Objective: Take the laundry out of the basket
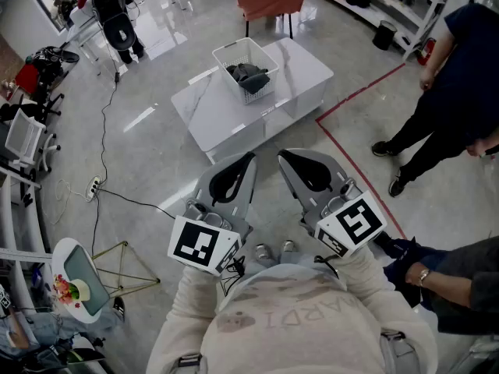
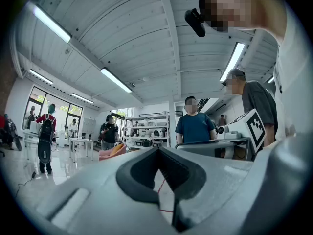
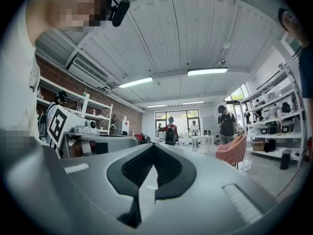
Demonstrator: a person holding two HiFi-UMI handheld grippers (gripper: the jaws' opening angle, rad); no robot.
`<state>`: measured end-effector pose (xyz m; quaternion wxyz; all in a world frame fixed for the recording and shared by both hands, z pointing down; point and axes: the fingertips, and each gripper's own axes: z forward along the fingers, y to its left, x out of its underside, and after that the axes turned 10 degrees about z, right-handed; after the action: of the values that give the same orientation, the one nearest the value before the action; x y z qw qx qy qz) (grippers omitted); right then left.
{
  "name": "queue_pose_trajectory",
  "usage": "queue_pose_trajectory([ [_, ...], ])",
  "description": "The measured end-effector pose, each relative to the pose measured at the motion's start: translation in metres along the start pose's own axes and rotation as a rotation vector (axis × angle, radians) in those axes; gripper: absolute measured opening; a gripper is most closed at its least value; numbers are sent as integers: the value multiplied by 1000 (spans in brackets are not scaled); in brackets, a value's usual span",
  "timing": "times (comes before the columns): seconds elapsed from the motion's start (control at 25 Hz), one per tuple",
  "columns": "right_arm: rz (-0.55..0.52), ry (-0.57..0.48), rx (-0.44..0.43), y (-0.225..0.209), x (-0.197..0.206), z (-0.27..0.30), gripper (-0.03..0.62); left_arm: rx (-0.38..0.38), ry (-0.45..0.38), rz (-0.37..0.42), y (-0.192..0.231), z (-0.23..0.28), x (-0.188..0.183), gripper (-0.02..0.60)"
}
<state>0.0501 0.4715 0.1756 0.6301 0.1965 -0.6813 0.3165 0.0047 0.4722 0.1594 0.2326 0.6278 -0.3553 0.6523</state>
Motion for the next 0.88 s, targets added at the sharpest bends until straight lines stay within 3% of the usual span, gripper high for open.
queue_pose_trajectory([
  [0.6,-6,-4,31,9,9,26,26,31,-20,-5,27,-8,11,0],
  [0.88,4,-24,70,-10,11,35,26,64,-24,-15,39,10,24,0],
])
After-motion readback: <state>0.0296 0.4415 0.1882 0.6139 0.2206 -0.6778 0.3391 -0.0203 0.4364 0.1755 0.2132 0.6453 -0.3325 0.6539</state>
